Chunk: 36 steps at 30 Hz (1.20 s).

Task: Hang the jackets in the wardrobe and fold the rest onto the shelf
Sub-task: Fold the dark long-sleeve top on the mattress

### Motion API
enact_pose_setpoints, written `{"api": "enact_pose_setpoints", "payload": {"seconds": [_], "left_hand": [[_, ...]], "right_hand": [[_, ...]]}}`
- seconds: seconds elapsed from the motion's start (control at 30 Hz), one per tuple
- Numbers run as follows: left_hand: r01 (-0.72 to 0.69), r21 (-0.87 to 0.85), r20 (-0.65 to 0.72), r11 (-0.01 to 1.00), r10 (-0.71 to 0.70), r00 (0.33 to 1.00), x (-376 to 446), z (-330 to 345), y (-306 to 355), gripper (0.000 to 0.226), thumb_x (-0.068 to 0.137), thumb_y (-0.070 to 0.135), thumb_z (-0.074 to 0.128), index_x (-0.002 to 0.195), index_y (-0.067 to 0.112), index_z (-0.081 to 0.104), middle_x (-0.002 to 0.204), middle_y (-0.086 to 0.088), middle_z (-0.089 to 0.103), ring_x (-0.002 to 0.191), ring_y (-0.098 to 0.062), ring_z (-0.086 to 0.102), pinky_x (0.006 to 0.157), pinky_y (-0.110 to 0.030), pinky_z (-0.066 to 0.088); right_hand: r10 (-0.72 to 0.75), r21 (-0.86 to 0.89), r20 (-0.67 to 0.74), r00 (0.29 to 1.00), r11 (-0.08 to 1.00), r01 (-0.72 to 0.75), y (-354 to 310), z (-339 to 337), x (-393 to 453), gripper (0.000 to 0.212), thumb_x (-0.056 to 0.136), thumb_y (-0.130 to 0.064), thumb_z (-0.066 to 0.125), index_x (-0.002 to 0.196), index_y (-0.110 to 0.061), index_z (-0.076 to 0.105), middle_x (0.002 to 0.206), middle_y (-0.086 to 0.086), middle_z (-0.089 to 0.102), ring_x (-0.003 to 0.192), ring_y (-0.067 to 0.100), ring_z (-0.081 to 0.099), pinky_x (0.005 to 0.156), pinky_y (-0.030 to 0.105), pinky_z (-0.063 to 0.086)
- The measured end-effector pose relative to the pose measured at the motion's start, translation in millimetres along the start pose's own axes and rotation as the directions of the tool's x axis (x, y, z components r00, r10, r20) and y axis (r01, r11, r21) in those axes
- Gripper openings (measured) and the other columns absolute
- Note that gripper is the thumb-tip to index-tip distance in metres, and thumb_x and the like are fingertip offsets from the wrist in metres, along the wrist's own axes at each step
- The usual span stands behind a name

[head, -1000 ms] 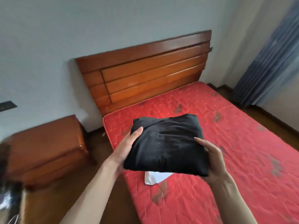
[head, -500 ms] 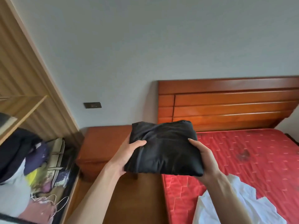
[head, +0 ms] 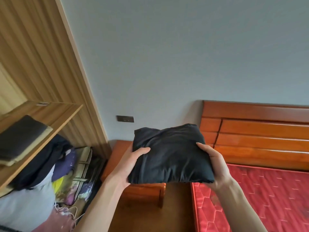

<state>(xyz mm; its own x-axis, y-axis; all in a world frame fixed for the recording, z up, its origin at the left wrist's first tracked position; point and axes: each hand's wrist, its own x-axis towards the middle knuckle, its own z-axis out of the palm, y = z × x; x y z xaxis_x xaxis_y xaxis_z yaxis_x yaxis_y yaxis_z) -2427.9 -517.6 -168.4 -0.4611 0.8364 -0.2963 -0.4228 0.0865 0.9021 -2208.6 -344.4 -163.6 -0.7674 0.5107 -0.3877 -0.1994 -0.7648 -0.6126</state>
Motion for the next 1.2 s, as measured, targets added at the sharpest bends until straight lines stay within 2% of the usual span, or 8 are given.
{"api": "enact_pose_setpoints", "payload": {"seconds": [0.2,0.4,0.57,0.67,0.8,0.9,1.03,1.2], "left_hand": [[-0.062,-0.051,-0.157,0.997,0.053,0.986,57.6,-30.0,21.6,0.06,0.067,0.045,0.091,0.123,0.042,0.07,0.12,0.002,0.077,0.107,-0.022,0.076,0.088,-0.041,0.059],[-0.146,-0.111,-0.306,0.983,0.106,0.946,100.5,-56.4,53.8,0.067,0.065,0.049,0.094,0.127,0.045,0.068,0.128,0.002,0.074,0.114,-0.025,0.073,0.097,-0.046,0.057],[-0.214,-0.142,-0.445,0.966,0.131,0.886,103.3,-84.8,79.6,0.044,0.067,0.044,0.088,0.109,0.049,0.076,0.12,0.007,0.077,0.105,-0.018,0.076,0.075,-0.029,0.063],[-0.265,-0.167,-0.526,0.95,0.142,0.838,94.6,-110.9,83.9,0.048,0.062,0.043,0.089,0.107,0.052,0.075,0.116,0.005,0.078,0.103,-0.022,0.077,0.073,-0.034,0.064],[-0.295,-0.194,-0.636,0.936,0.109,0.764,75.3,-156.7,75.3,0.053,0.065,0.044,0.091,0.114,0.053,0.071,0.116,-0.001,0.078,0.104,-0.029,0.077,0.081,-0.043,0.063],[-0.313,-0.192,-0.666,0.93,0.111,0.738,62.6,-192.0,74.0,0.072,0.056,0.051,0.097,0.121,0.053,0.067,0.113,0.0,0.078,0.101,-0.028,0.077,0.074,-0.038,0.064],[-0.347,-0.196,-0.703,0.917,0.115,0.701,50.4,-243.1,80.4,0.078,0.054,0.047,0.098,0.125,0.051,0.066,0.115,-0.005,0.078,0.102,-0.031,0.077,0.071,-0.037,0.064],[-0.389,-0.188,-0.752,0.902,0.122,0.648,36.2,-305.5,92.0,0.064,0.07,0.035,0.087,0.128,0.048,0.063,0.107,-0.004,0.079,0.095,-0.029,0.078,0.067,-0.036,0.063]], "right_hand": [[0.078,-0.092,0.055,0.995,0.993,-0.072,-33.3,35.2,87.2,0.066,0.083,-0.024,0.083,0.139,0.0,0.058,0.138,0.026,0.063,0.124,0.046,0.064,0.098,0.059,0.054],[0.255,-0.164,0.181,0.95,0.96,-0.226,-67.2,75.7,174.8,0.044,0.088,-0.026,0.078,0.122,0.001,0.073,0.134,0.025,0.066,0.119,0.043,0.067,0.093,0.057,0.055],[0.334,-0.289,0.227,0.915,0.92,-0.265,-60.9,115.9,234.0,0.044,0.08,-0.026,0.083,0.115,-0.001,0.076,0.13,0.025,0.068,0.115,0.044,0.07,0.087,0.055,0.058],[0.407,-0.397,0.241,0.881,0.87,-0.293,-43.3,143.7,263.7,0.055,0.074,-0.027,0.086,0.121,-0.001,0.073,0.134,0.027,0.066,0.119,0.047,0.067,0.094,0.062,0.054],[0.472,-0.553,0.184,0.862,0.775,-0.306,-10.2,185.6,295.1,0.069,0.059,-0.033,0.093,0.121,-0.011,0.074,0.125,0.025,0.071,0.109,0.051,0.07,0.09,0.067,0.054],[0.505,-0.609,0.128,0.854,0.72,-0.334,19.1,216.1,314.5,0.072,0.05,-0.033,0.098,0.116,-0.016,0.074,0.117,0.023,0.075,0.104,0.05,0.072,0.098,0.071,0.049],[0.563,-0.682,0.089,0.822,0.635,-0.361,59.5,256.4,339.1,0.083,0.056,-0.036,0.097,0.128,-0.009,0.068,0.121,0.024,0.073,0.11,0.048,0.07,0.102,0.067,0.05],[0.529,-0.773,0.087,0.844,0.57,-0.278,111.1,306.8,368.1,0.065,0.071,-0.038,0.09,0.127,-0.016,0.066,0.109,0.019,0.078,0.096,0.043,0.076,0.086,0.057,0.062]]}}
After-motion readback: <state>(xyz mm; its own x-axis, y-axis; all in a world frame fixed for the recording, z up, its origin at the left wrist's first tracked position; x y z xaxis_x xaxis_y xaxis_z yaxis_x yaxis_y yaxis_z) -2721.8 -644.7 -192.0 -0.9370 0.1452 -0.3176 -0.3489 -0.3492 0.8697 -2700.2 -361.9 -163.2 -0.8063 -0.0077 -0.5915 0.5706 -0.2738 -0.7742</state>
